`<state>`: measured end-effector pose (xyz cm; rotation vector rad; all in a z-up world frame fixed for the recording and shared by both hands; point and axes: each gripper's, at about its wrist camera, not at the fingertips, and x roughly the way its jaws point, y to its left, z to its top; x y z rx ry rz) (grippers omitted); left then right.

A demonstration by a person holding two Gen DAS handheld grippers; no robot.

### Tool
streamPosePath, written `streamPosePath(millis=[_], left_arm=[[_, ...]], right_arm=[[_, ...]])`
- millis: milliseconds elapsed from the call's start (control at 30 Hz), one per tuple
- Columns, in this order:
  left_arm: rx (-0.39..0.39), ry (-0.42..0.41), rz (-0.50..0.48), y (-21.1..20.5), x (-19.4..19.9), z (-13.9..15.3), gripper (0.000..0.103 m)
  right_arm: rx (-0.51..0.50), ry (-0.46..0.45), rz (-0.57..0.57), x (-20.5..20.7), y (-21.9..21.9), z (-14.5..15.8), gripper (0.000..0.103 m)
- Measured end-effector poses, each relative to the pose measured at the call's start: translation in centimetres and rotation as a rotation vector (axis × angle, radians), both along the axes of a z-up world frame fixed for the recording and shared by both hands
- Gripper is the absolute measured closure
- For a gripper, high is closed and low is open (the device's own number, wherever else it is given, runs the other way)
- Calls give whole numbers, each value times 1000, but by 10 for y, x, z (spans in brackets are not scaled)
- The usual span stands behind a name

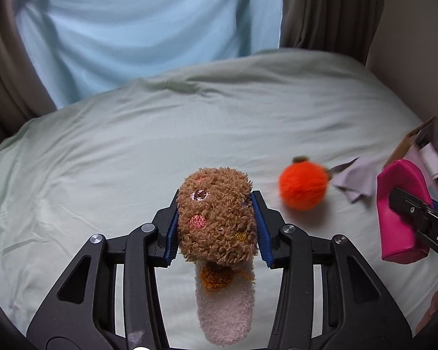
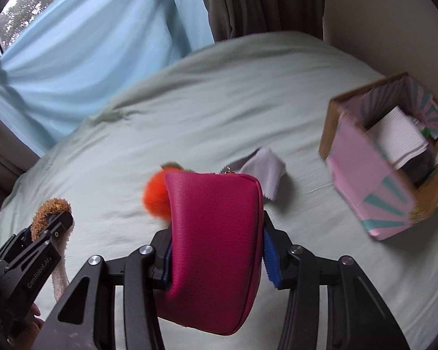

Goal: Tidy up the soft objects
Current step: 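Grasp the brown plush keychain with the left tool while the right tool grasps the pink pouch, then carry both items over the box and open both tools to drop them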

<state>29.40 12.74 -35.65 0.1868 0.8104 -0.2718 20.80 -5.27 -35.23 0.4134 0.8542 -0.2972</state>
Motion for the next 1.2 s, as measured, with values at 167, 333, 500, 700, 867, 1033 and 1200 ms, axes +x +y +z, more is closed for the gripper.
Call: streamPosePath(millis=[167, 333, 500, 700, 867, 1033, 1200], left_arm=[[-37, -3, 35, -5, -30, 55, 63], [-78, -4, 50, -21, -57, 103, 63], [-116, 53, 12, -55, -73, 134, 63], [-126, 60, -38, -118, -98, 162, 63], [-139, 59, -26, -179, -114, 178, 63], [-146, 82, 15, -243, -118, 177, 63], [-163, 131, 53, -302, -112, 159, 63]], right_arm=[[-6, -27, 23, -22, -6, 58, 58], [-23, -50, 33, -47, -21, 110, 58], [-33, -59, 38, -68, -55, 152, 58], [-29, -67, 28, -87, -113, 179, 58], [-41, -56, 56, -94, -177, 193, 58], [-56, -37, 118, -92, -240, 192, 58], [-71, -4, 173, -83, -304, 177, 58]])
